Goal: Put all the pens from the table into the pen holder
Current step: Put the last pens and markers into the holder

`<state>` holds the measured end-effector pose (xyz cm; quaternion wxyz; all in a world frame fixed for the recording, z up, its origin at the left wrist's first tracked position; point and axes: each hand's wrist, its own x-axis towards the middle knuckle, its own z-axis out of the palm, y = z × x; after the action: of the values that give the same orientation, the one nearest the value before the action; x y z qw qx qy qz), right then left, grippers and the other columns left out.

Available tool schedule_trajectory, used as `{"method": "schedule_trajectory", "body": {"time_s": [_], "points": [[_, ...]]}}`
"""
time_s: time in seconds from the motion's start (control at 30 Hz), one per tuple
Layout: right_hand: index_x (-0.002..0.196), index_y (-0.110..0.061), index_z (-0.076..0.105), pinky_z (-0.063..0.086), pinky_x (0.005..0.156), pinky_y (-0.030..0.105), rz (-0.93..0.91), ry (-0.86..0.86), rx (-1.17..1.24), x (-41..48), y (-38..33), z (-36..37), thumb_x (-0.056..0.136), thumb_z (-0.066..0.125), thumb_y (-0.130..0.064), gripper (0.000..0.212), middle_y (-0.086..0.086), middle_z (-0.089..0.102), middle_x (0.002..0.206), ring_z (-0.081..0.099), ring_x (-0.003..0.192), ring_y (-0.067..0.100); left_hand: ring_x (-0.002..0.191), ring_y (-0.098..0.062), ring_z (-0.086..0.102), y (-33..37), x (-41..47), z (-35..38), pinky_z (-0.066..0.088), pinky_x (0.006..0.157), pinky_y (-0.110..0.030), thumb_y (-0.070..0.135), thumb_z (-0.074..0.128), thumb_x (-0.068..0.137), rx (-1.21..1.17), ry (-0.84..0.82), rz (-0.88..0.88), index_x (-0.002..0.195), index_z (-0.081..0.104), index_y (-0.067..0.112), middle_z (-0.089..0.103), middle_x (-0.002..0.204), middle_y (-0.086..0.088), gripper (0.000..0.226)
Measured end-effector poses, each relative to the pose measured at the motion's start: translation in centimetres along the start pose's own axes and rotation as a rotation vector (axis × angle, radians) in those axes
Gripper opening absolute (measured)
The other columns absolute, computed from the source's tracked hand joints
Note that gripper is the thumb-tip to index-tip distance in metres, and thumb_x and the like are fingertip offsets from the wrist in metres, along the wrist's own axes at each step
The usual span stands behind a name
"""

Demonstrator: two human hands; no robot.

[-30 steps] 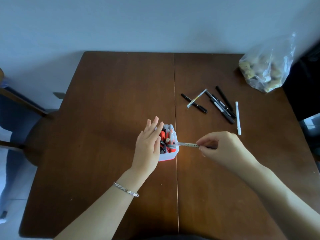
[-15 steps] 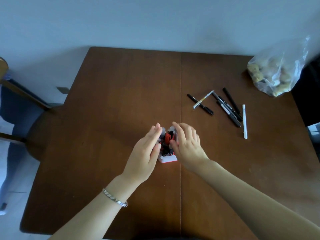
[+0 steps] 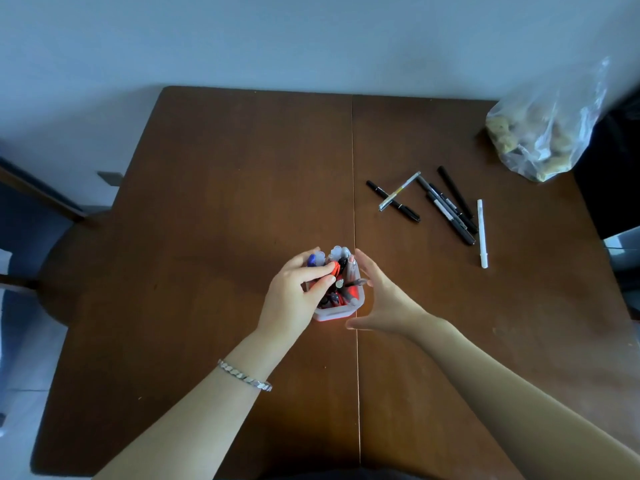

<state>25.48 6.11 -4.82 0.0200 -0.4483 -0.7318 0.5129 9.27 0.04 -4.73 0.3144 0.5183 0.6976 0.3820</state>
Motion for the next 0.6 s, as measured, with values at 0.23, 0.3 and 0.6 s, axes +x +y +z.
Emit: {"method": "schedule_trajectory", "body": {"time_s": [0.23, 0.3, 0.6], "points": [[0.113, -0.007, 0.05, 0.054, 0.075, 0.028, -0.136, 0.149, -0.007, 0.8, -2.7, 0.3, 0.055, 0.086, -0.008, 0.068, 0.009, 0.059, 0.104, 0.059, 0.089, 0.018, 0.125, -0.013, 0.044, -0.4, -1.4, 0.3, 0.04, 0.096, -0.014, 0.026, 0.047, 0.093, 0.178, 0.152, 0.232, 0.126, 0.052, 0.008, 0.05, 0.135, -0.006, 0.038], [0.103, -0.007, 0.056, 0.054, 0.073, 0.032, -0.181, 0.201, -0.026, 0.0, -2.5, 0.3, 0.055, 0.086, -0.013, 0.057, 0.01, 0.062, 0.096, 0.06, 0.082, 0.02, 0.134, -0.014, 0.031, -0.6, -2.0, 0.8, 0.035, 0.105, -0.029, 0.04, 0.028, 0.097, 0.29, 0.012, 0.304, 0.137, 0.037, 0.014, 0.031, 0.145, 0.001, 0.049], [0.106, -0.048, 0.04, 0.053, 0.09, 0.025, 0.09, 0.375, 0.153, -6.4, 4.6, -3.5, 0.045, 0.09, -0.041, 0.079, -0.012, 0.061, 0.111, 0.06, 0.102, 0.007, 0.133, 0.007, 0.027, 5.4, 0.8, 4.2, 0.024, 0.108, -0.011, 0.036, 0.032, 0.097, -0.173, -0.41, 0.157, 0.136, 0.027, 0.038, 0.031, 0.146, 0.018, 0.04]]}}
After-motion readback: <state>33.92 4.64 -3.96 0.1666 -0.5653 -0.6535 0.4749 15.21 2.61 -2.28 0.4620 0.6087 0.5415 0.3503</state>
